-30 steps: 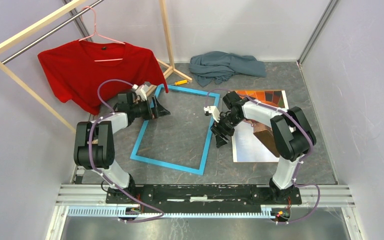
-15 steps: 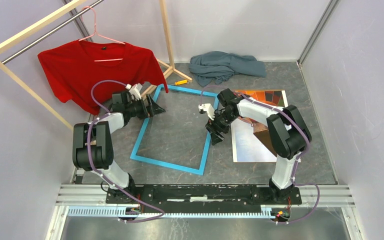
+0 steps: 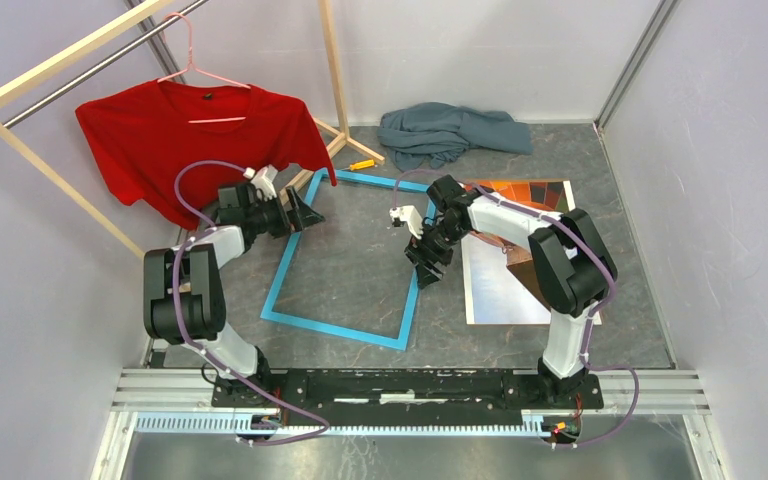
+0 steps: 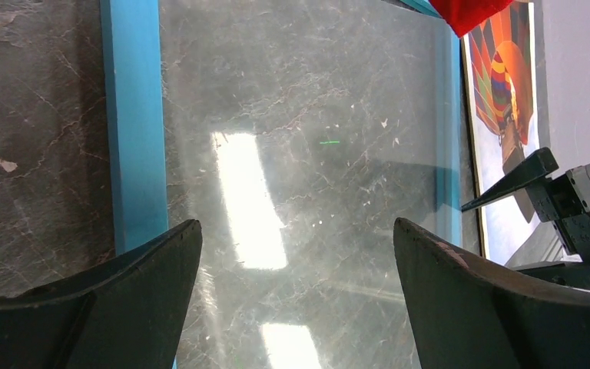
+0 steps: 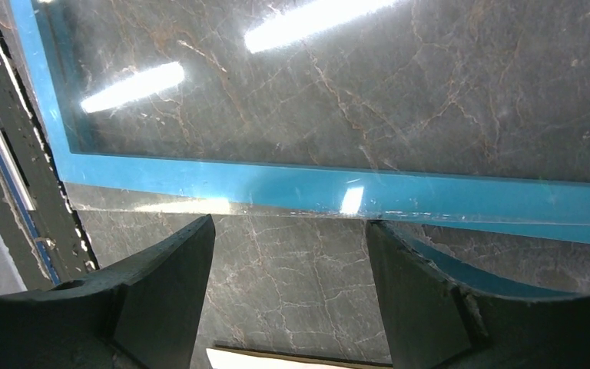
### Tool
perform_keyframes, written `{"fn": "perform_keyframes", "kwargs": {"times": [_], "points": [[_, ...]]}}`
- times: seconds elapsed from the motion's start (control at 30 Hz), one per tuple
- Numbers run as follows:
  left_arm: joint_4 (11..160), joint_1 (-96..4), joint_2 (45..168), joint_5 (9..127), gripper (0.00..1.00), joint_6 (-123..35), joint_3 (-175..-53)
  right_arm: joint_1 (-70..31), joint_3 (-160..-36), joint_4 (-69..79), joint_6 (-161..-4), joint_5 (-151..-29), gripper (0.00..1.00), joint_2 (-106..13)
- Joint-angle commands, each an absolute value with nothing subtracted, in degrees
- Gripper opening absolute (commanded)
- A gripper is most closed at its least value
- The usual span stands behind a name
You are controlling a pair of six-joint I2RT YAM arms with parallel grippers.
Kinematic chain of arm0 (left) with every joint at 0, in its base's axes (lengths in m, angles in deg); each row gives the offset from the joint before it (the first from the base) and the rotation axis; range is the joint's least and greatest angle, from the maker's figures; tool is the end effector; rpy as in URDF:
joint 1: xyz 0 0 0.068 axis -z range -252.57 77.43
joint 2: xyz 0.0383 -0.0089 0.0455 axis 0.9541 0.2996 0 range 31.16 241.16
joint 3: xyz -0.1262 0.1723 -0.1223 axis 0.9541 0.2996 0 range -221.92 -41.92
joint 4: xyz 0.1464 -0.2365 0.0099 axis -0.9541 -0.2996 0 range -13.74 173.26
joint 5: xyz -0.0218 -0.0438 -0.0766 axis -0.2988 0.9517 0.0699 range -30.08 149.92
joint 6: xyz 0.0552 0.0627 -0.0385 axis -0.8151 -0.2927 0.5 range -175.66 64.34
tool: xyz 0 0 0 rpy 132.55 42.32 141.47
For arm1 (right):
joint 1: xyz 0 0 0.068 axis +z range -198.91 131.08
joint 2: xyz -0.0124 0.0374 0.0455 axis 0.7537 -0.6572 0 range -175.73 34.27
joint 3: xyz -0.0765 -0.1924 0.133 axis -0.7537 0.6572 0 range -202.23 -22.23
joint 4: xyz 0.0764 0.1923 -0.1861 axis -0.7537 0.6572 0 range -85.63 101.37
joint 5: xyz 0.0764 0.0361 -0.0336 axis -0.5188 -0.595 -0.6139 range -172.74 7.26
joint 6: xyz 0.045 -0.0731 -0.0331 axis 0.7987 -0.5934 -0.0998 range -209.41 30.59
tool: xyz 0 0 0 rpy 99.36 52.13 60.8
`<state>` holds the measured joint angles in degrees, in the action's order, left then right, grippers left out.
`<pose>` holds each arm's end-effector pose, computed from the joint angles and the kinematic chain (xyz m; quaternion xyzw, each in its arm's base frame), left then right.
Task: Take the photo out of the frame
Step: Place the photo frame item at the center of the board.
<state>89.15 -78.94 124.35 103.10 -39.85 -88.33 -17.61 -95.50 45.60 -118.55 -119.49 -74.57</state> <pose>0.3624 -0.0164 0.1112 -0.0126 0.8594 -0.3653 0.3576 0.2965 0.2382 0.0965 -0.5059 0.7963 0.3152 0.1032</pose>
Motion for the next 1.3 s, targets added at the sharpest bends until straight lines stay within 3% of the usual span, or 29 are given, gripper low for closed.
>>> {"fn": "perform_keyframes", "kwargs": {"times": [0.0, 0.73, 0.87, 1.27], "points": [[90.38, -79.57, 122.48, 102.57, 1.0, -37.95, -87.88, -17.17, -97.83, 44.11, -117.98, -117.57, 0.79, -74.18], [91.35, -79.35, 115.38, 102.75, 1.0, -38.36, -87.81, -20.56, -91.75, 46.05, -121.71, -104.17, 0.98, -61.43], [88.83, -75.8, 112.64, 101.64, 1.0, -41.45, -89.42, -28.34, -89.31, 45.64, -121.73, -106.07, 0.98, -57.57], [80.25, -52.29, 112.82, 90.38, 1.0, -52.62, -101.59, -57.57, -80.24, 46.98, -127.18, -110.96, 0.98, -45.78]]}}
